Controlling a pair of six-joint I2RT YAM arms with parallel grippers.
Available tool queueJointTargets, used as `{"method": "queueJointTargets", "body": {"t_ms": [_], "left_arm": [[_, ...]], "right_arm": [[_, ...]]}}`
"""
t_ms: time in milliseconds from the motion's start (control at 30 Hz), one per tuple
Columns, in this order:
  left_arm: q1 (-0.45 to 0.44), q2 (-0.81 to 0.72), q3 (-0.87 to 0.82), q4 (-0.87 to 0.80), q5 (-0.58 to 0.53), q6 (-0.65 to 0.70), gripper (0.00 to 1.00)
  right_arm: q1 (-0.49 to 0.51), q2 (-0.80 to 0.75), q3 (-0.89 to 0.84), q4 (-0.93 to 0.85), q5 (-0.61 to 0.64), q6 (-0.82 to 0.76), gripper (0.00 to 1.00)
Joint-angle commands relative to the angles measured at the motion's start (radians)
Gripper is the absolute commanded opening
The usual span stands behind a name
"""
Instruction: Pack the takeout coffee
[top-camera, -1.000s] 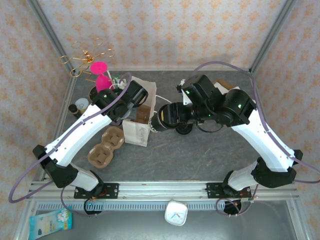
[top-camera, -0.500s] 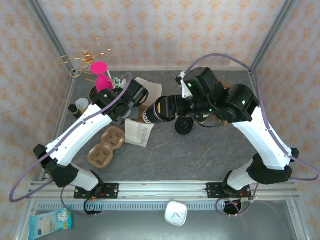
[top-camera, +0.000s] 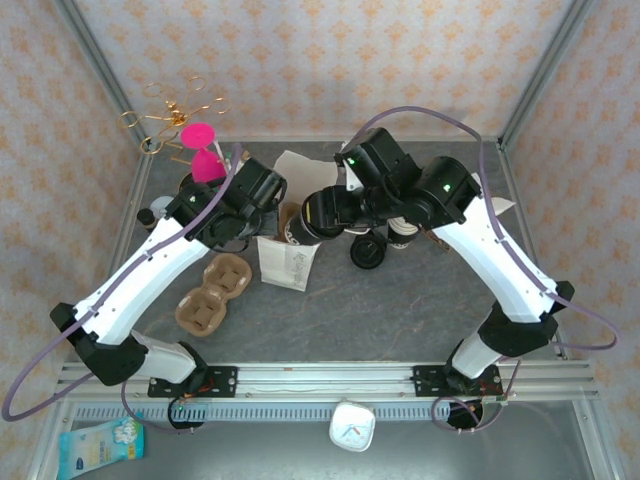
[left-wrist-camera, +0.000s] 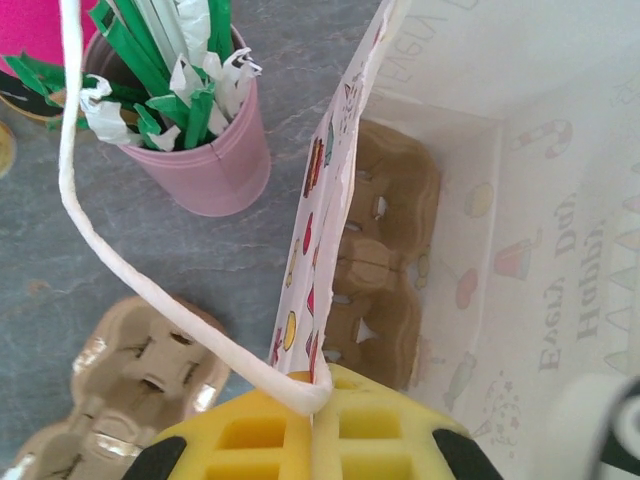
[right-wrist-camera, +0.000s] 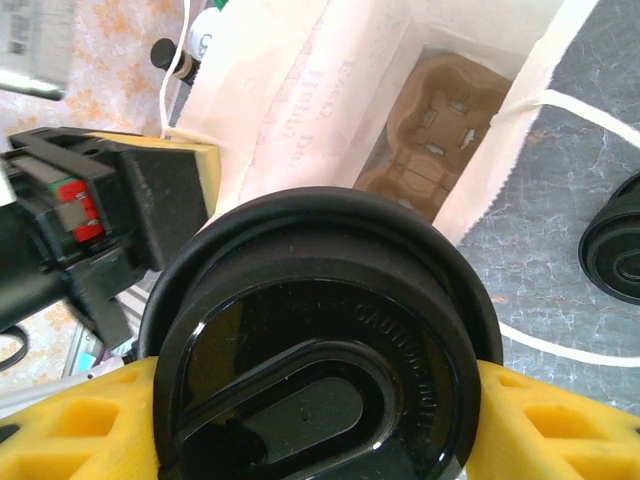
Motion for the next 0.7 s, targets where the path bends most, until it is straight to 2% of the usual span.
{"method": "queueJointTargets", "body": {"t_ms": [0,300,433,600,667], "left_arm": [[-0.015,-0.037,-0.013,0.049,0.032,-0.085,0.01],[-0.059,-0.147,-0.185,0.186,0.078,-0.313,0.01],[-0.073,-0.212,-0.319,0.304,0.138,-0.404,0.03],[-0.092,-0.248,-0.36,0.326,0.098,-0.497,0.04],[-0.113,-0.252,-0.367,0.343,0.09,-0.529,0.11]], "right_arm": [[0.005,0.006,0.022,0.0,0.01,-0.019,0.6],[0.017,0.036,-0.005,0.0,0.055,-0.003,0.59],[0.027,0.056,-0.012,0.0,0.058,0.006,0.59],[0.04,0.082,-0.016,0.0,0.089,0.013,0.59],[0.043,0.092,-0.018,0.0,0.097,0.014,0.59]]}}
